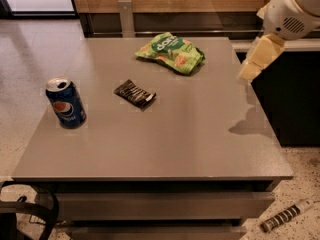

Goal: Move green rice chip bag near pepsi can

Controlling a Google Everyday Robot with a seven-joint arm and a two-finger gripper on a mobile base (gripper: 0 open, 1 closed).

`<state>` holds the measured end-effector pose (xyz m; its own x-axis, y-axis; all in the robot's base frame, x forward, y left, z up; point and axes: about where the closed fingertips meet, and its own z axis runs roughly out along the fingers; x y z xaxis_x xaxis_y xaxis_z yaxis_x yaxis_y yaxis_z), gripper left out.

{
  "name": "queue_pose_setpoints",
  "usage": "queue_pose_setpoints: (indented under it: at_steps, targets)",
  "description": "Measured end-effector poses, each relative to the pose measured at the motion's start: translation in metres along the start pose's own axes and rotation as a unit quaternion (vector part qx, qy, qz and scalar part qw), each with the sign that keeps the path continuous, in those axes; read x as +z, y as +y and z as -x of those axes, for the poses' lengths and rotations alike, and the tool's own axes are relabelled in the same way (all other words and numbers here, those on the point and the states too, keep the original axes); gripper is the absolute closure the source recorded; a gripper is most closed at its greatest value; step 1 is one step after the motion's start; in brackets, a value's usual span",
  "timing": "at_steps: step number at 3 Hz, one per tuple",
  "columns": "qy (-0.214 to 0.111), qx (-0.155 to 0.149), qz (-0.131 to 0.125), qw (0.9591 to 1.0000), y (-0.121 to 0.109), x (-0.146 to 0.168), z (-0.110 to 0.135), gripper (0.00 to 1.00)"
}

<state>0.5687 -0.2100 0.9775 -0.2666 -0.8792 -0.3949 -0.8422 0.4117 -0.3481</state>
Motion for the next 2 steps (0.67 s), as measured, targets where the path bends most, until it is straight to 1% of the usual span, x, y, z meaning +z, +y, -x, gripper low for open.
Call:
queue_pose_setpoints:
  at_steps: [1, 2]
  targets:
    - [-0.079, 0.026, -0.024, 0.9963, -0.034, 0.029, 0.020, 0.00]
    - [-0.158, 0.046, -0.032, 0.9858, -0.051, 0.054, 0.041, 0.00]
